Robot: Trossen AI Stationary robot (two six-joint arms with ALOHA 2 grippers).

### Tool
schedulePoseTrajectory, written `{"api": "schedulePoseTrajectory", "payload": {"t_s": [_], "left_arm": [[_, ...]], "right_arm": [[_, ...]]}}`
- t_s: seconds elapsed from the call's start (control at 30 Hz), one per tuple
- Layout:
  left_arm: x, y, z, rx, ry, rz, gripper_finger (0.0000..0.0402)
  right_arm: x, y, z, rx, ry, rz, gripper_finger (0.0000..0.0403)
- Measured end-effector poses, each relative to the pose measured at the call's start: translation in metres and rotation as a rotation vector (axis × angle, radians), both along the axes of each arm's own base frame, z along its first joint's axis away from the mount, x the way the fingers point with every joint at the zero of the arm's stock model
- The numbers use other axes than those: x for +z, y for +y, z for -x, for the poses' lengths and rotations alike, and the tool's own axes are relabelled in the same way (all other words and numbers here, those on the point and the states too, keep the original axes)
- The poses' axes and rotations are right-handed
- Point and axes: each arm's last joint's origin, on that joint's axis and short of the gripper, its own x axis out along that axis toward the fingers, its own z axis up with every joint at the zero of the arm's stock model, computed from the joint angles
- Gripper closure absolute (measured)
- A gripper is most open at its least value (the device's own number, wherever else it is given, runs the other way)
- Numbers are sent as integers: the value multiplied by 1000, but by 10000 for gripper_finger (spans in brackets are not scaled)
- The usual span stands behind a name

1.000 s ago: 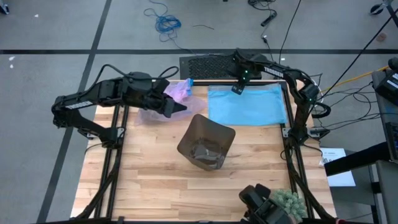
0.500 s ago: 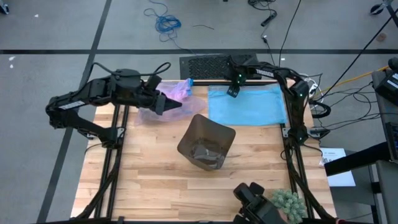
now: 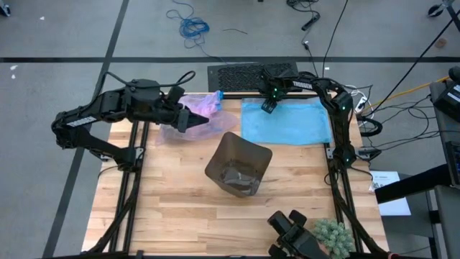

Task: Place trash/remove bag and relplace
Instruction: Insert the new trash bag into the trash bin

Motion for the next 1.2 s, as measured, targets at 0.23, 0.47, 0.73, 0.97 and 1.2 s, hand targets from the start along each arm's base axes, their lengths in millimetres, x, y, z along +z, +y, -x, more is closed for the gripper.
{"api": "schedulePoseTrajectory", "payload": {"t_s": [0.23,0.47,0.73,0.97,1.2], "left_arm": [[1,0,1,-6,-6,-22,402],[3,2,1,-12,-28,-74,402],[11,15,0,35,-110,-142,402],[21,35,2,127,-203,-164,402],[30,64,11,245,-276,-222,400]], "right_arm": [[8,2,1,-8,-5,11,392],[43,13,3,-26,-53,53,401],[129,48,14,-39,-214,192,402],[209,104,37,41,-425,332,403],[273,164,62,175,-699,476,403]]}}
